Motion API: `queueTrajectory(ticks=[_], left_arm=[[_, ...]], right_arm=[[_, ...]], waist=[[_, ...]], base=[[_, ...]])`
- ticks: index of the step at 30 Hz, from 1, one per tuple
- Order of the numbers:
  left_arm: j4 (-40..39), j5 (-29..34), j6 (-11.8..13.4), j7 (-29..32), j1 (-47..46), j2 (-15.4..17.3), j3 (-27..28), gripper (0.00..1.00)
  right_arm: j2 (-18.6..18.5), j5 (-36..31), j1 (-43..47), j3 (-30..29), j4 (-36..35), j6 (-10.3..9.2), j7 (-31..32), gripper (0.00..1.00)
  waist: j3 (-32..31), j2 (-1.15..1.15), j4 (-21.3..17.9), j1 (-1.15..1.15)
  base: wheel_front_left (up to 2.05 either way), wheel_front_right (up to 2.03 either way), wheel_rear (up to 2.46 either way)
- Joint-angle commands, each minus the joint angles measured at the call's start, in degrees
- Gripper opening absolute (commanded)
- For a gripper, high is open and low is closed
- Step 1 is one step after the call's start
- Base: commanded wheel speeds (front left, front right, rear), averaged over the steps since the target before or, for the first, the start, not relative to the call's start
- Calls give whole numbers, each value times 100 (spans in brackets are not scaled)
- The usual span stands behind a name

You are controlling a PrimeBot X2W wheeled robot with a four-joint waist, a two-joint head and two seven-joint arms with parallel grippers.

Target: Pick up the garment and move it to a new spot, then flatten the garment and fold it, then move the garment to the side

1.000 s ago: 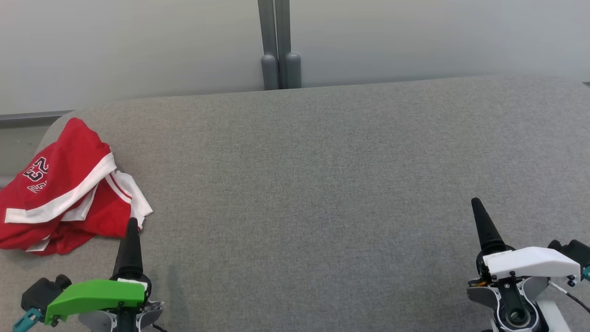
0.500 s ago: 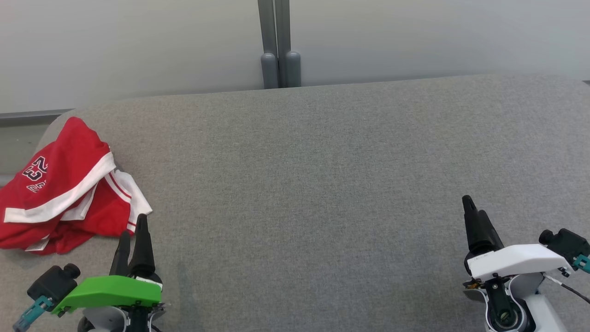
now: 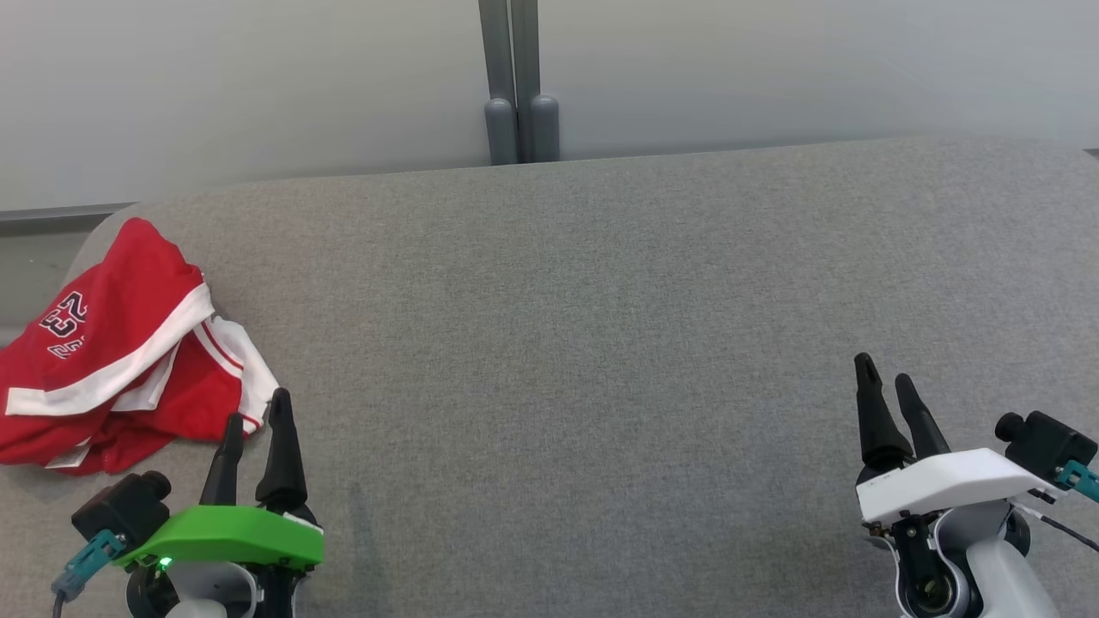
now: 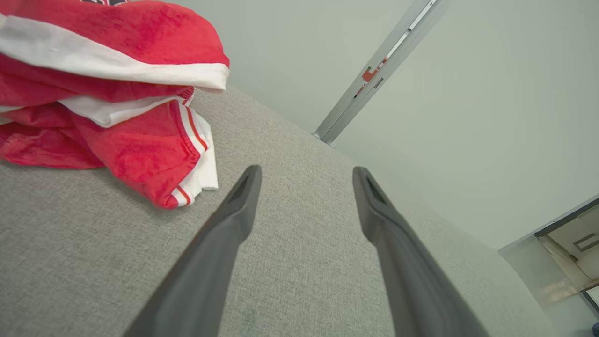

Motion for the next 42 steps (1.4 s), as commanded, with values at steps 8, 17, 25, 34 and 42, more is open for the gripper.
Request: queueTrajectory(ticks=[8, 17, 25, 34, 42], left_arm=[[-55, 676, 85, -160, -165, 50, -74, 100], [30, 1169, 140, -289, -158, 55, -130, 100], [118, 1624, 217, -391, -156, 59, -186, 100], [192, 2100, 278, -505, -142, 64, -227, 100], [232, 2450, 389, -597, -95, 66, -238, 100]], right_arm=[[0, -653, -118, 14, -133, 15, -167, 100], [12, -1230, -115, 72, -66, 16, -297, 100], [19, -1722, -85, 64, 53, 16, -402, 100], [26, -2297, -79, -4, 162, 17, -515, 100], [48, -2790, -56, -89, 240, 17, -603, 100]], waist=[[17, 0, 6, 0], [31, 0, 1, 0], [30, 0, 5, 0], [21, 0, 24, 0], [0, 0, 36, 0]], base=[[0, 0, 0], [0, 0, 0], [0, 0, 0], [0, 0, 0], [0, 0, 0]])
